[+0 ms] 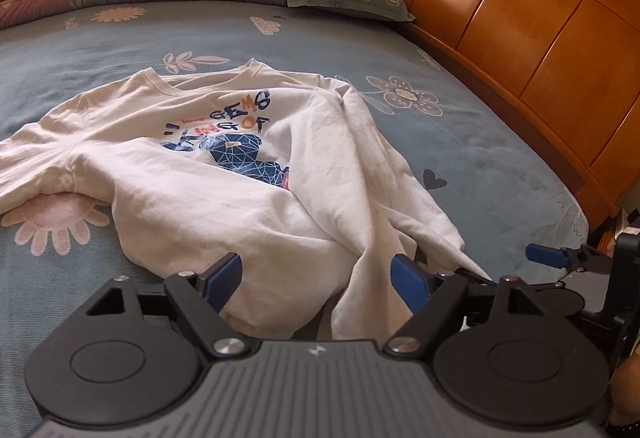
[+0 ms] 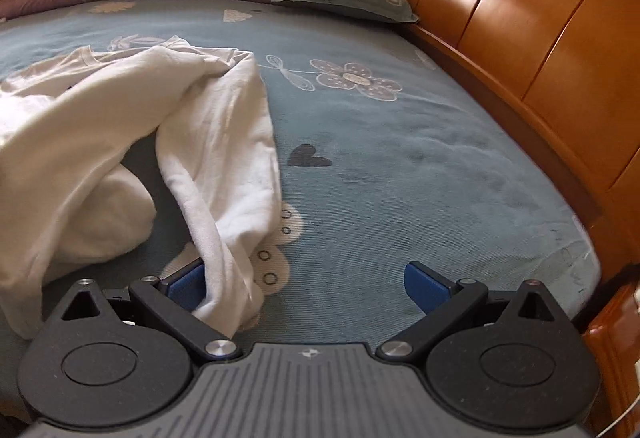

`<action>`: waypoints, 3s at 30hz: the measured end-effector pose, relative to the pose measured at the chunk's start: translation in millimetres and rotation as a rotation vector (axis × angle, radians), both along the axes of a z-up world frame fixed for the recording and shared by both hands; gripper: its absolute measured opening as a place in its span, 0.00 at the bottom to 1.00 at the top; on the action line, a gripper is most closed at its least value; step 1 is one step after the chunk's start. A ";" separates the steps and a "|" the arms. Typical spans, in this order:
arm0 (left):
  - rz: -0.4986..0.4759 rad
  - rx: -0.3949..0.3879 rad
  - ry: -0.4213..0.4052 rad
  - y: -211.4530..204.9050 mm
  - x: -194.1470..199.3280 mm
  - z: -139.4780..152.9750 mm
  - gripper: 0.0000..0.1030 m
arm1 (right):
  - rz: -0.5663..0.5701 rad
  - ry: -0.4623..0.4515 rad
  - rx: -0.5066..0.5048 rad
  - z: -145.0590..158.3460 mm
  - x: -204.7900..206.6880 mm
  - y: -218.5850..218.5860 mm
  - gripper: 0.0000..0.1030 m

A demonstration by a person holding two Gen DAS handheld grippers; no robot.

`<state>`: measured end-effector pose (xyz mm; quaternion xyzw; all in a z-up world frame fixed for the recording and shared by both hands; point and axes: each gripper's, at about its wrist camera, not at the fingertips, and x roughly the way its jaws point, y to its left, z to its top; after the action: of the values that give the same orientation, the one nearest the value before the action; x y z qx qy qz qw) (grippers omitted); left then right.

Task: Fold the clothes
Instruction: 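Grasp the other sleeve cuff with the right tool and pull it outward, then lay the sleeve flat and open the right tool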

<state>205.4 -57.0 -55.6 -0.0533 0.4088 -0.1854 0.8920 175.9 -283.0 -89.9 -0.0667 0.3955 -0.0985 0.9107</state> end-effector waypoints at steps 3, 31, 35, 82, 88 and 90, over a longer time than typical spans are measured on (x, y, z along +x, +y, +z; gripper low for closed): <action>0.003 0.021 0.011 -3.5 2.6 -6.2 0.79 | 0.008 0.041 -0.017 -12.8 11.5 8.4 1.00; -0.025 -0.002 -0.001 -25.3 21.8 -1.4 0.82 | -0.154 -0.116 -0.503 -3.2 44.8 -67.3 1.00; -0.026 0.007 0.010 -28.9 23.8 -4.2 0.82 | -0.193 -0.159 -0.603 7.3 58.2 -89.7 1.00; -0.038 0.061 0.038 -44.7 24.8 -3.3 0.83 | -0.109 0.208 0.050 13.9 99.8 -321.8 1.00; -0.037 0.064 0.037 -47.4 24.3 -2.2 0.83 | -0.204 0.100 0.032 36.3 87.2 -323.0 1.00; -0.048 0.057 0.035 -48.8 22.9 -0.6 0.83 | -0.237 0.037 -0.093 47.8 85.6 -312.5 1.00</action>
<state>228.3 -105.8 -56.2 -0.0214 0.4306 -0.1943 0.8811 261.5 -595.5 -42.1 -0.0635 0.4123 -0.2224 0.8812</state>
